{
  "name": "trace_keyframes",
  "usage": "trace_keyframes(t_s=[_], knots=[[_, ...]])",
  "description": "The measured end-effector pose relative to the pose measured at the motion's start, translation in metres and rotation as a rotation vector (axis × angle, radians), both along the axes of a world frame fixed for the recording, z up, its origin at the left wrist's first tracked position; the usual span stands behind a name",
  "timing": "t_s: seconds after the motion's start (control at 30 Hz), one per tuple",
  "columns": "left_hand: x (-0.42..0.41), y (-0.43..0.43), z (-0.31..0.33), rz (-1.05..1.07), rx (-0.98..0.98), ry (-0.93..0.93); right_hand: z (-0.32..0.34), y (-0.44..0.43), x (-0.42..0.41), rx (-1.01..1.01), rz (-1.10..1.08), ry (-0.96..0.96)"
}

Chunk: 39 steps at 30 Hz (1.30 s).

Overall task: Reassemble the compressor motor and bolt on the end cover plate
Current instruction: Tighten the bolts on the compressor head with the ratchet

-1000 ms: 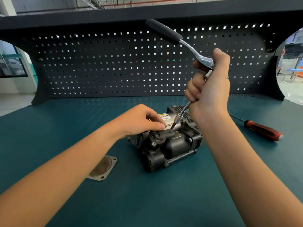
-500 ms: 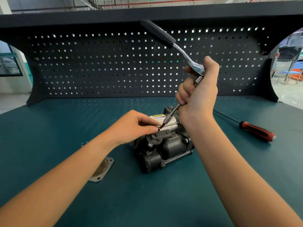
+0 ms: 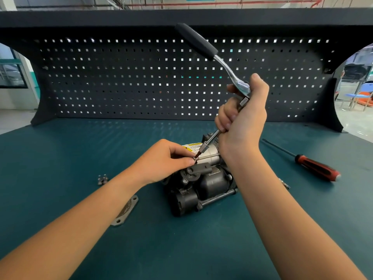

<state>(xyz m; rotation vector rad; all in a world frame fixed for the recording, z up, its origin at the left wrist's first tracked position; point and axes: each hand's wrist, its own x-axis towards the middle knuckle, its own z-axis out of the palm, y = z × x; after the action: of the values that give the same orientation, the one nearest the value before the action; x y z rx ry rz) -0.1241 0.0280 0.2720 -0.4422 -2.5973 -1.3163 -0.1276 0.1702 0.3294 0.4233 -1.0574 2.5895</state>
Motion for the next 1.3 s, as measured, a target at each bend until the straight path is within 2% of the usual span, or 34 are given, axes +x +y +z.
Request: trace_keyframes(t_s=[0.33,0.47,0.67,0.77,0.83,0.9,0.97,1.07,1.2,1.3], knots=[[0.002,0.004,-0.004,0.017,0.046,0.024,-0.002,-0.002,0.007,0.151,-0.003,0.179],[0.003,0.007,-0.004,0.015,0.032,0.059,-0.007,-0.011,0.014,0.192,-0.077,0.252],[0.003,0.004,-0.003,-0.030,0.069,0.026,-0.006,-0.006,0.011,0.126,-0.064,0.132],[0.006,0.000,0.003,-0.066,0.195,-0.048,-0.005,-0.004,0.009,0.106,-0.064,0.087],[0.010,0.001,0.017,-0.042,0.289,0.012,-0.006,-0.005,0.009,0.112,-0.054,0.084],[0.015,0.004,0.041,-0.092,0.497,0.095,-0.005,-0.008,0.010,0.126,-0.046,0.091],[0.020,0.006,0.075,-0.236,0.753,0.139,-0.004,-0.012,0.011,0.144,-0.047,0.099],[0.021,0.018,0.118,-0.389,1.063,0.100,-0.003,-0.016,0.011,0.134,-0.047,0.089],[0.015,0.044,0.132,-0.242,1.235,0.023,-0.007,-0.012,0.008,0.187,-0.082,0.123],[0.010,0.048,0.130,-0.218,1.340,0.040,-0.025,-0.010,0.008,0.428,-0.162,0.224]])
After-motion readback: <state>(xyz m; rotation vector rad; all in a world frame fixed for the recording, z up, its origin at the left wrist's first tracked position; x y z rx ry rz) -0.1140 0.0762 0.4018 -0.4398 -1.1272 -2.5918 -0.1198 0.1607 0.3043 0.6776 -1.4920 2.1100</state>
